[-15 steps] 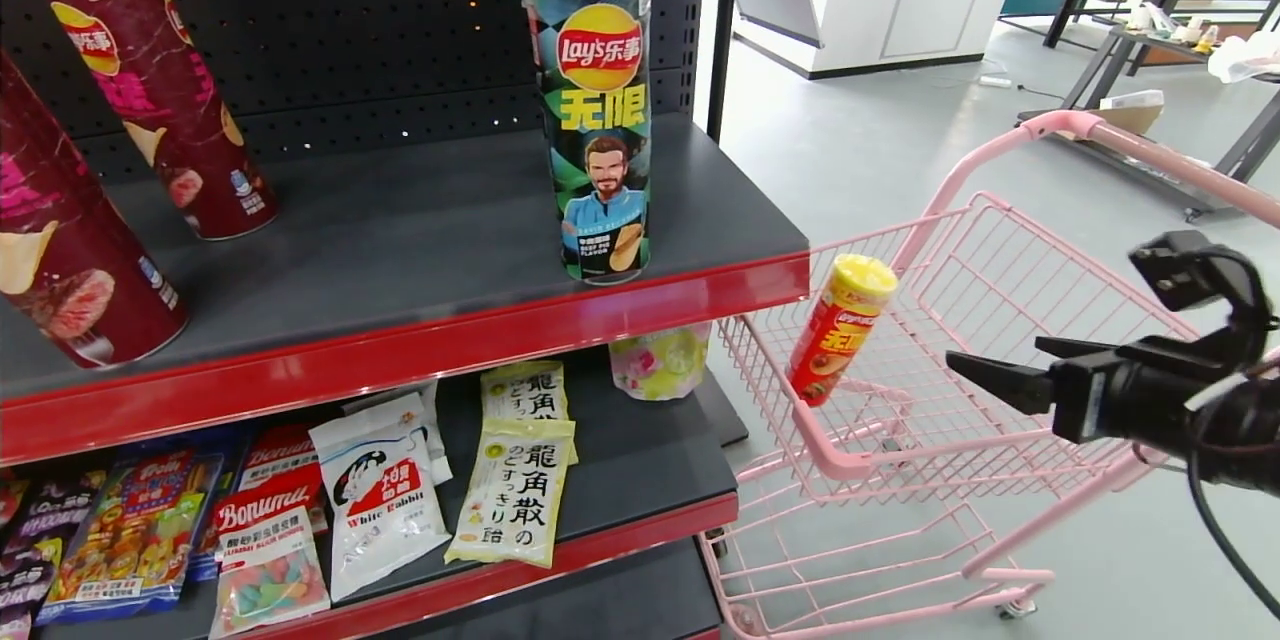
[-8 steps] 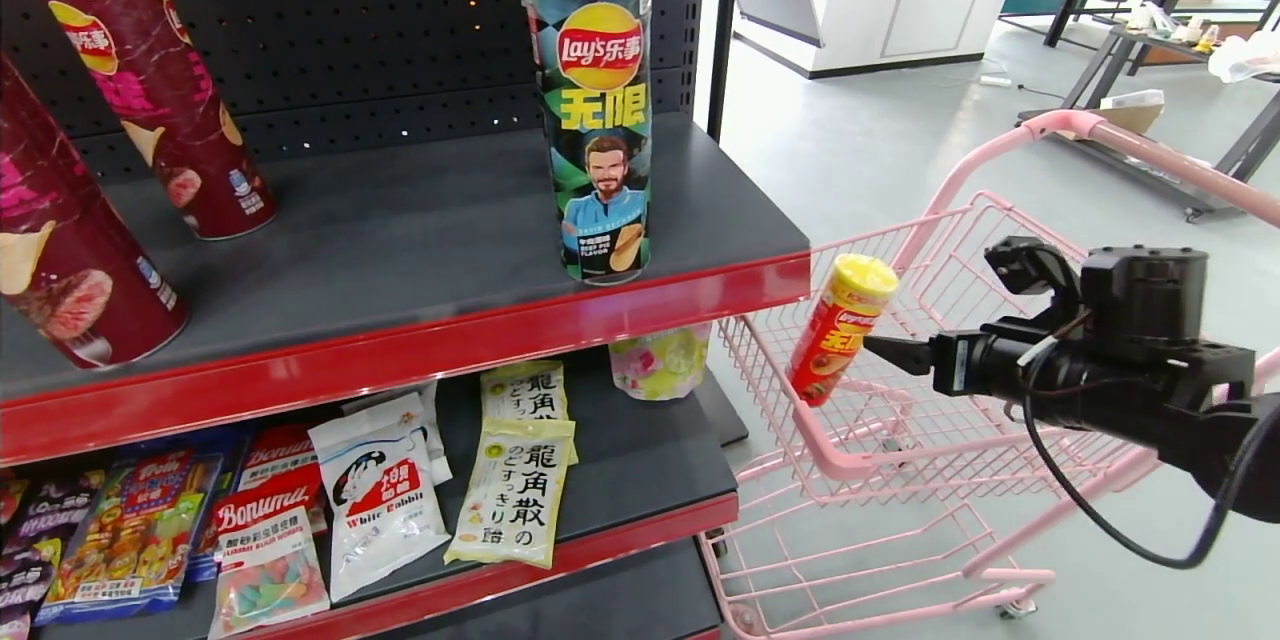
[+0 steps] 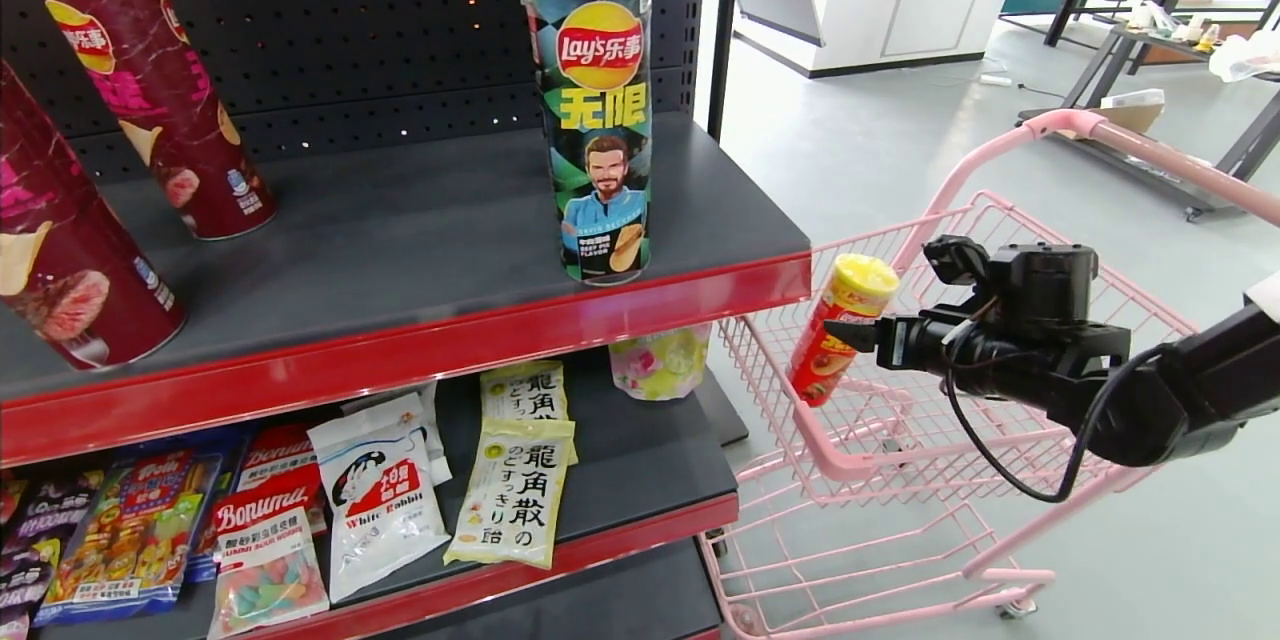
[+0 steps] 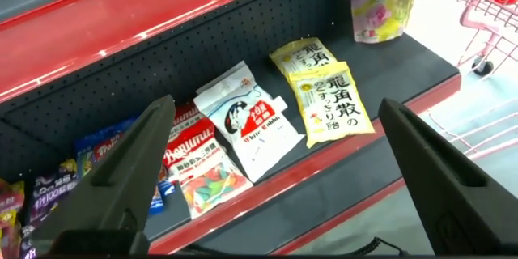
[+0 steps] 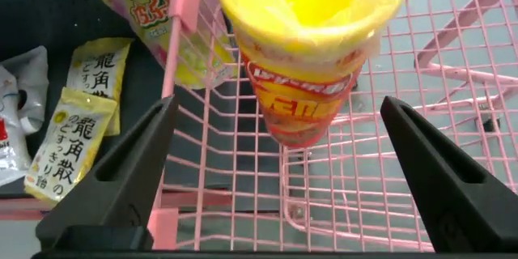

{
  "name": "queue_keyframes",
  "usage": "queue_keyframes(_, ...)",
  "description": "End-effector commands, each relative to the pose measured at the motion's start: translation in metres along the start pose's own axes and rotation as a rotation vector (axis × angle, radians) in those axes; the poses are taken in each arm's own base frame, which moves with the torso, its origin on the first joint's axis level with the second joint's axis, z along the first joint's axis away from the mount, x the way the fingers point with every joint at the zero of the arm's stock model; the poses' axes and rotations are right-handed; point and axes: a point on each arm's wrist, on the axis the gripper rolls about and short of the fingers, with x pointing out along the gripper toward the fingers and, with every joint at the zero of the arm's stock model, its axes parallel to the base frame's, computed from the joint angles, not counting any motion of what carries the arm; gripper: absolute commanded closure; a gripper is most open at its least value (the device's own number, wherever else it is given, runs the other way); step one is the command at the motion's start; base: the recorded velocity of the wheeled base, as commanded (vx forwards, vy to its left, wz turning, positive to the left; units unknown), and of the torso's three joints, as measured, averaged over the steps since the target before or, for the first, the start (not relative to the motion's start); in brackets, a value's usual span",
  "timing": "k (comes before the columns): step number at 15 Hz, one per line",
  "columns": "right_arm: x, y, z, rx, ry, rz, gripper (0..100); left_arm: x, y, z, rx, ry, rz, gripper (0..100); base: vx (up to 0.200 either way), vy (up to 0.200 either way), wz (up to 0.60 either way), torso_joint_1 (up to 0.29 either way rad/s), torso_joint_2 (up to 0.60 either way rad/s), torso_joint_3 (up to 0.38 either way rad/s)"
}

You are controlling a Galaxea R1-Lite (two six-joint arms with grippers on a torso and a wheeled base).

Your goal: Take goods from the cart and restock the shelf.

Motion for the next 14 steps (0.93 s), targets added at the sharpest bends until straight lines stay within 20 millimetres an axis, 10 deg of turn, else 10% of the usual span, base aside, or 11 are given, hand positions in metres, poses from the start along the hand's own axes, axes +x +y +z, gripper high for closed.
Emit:
queue_keyframes(1,0.016,-0.003,-0.008,0.002,0.018,-0.001,0,0.001,0.0,0.001,0.003,0.01,-0.002,0,0.0,0.0,0.0,0.0,0.0,0.0)
queue_keyframes(9,0.065,-0.002,-0.01,0.032,-0.009,0.018,0,0.005,-0.001,0.001,0.009,0.04,-0.006,0,0.0,0.0,0.0,0.0,0.0,0.0)
queue_keyframes(10,0.068,-0.002,-0.011,0.035,-0.022,0.022,100,0.006,-0.001,0.001,0.01,0.043,-0.007,0,0.0,0.0,0.0,0.0,0.0,0.0)
queue_keyframes(14,0.068,0.002,-0.013,0.043,-0.031,0.032,100,0.008,-0.001,0.004,0.012,0.051,-0.008,0,0.0,0.0,0.0,0.0,0.0,0.0)
